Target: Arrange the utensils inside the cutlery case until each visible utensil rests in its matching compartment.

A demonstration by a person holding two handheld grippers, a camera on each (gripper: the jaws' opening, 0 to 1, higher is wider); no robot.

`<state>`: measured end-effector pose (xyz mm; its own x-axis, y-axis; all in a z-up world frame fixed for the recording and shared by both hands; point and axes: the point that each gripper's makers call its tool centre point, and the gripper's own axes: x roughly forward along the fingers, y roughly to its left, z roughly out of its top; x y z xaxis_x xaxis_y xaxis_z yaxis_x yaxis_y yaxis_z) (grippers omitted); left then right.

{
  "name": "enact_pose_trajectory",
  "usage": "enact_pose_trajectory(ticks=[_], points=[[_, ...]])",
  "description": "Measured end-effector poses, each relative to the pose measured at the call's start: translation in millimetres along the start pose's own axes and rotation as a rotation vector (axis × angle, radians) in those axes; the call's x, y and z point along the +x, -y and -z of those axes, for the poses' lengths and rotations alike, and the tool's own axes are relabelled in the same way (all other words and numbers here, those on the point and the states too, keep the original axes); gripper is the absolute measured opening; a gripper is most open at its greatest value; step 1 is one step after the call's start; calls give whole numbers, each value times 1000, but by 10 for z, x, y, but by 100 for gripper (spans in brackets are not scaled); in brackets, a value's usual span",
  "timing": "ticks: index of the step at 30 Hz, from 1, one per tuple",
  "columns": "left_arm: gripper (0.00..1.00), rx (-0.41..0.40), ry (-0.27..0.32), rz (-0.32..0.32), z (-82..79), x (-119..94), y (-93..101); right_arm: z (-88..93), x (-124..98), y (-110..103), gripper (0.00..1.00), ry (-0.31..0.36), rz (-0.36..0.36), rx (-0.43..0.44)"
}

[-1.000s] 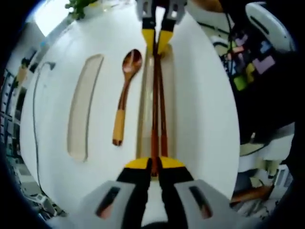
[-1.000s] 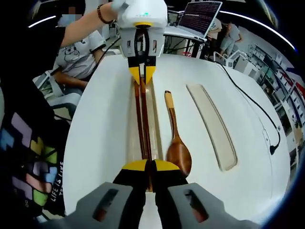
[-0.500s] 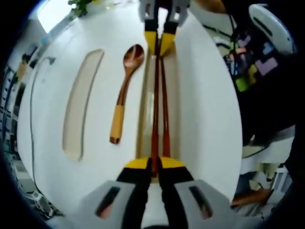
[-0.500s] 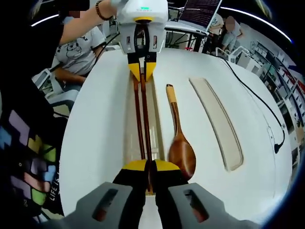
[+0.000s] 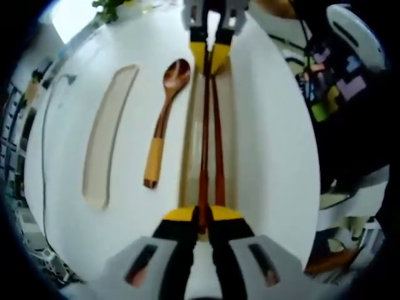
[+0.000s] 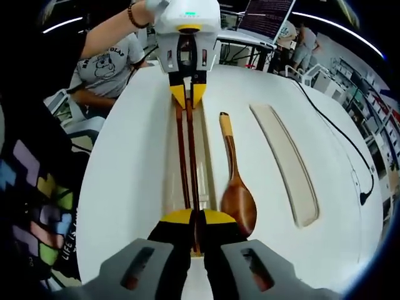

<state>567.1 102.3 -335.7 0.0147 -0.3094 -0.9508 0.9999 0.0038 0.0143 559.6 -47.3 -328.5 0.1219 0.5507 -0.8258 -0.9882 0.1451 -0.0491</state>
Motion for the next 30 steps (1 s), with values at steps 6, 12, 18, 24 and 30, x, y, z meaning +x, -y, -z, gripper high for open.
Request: enact_pose_trajectory(ticks=[6, 12, 18, 24, 30], points=[[9, -18, 48, -23, -24, -12, -12, 19, -71, -28, 8, 62, 12, 37], [14, -56, 111, -64, -22, -107, -2, -15, -255, 18, 10, 169, 38, 124], [15, -107, 224, -112, -51, -249, -23, -50, -445, 201, 10, 260, 73, 221], [15, -114, 269, -148, -102, -318, -67, -18, -502, 304, 11, 291, 112, 262], [15, -187, 358, -219, -263, -420, -304, 57, -497, 453, 11, 304, 156, 319]])
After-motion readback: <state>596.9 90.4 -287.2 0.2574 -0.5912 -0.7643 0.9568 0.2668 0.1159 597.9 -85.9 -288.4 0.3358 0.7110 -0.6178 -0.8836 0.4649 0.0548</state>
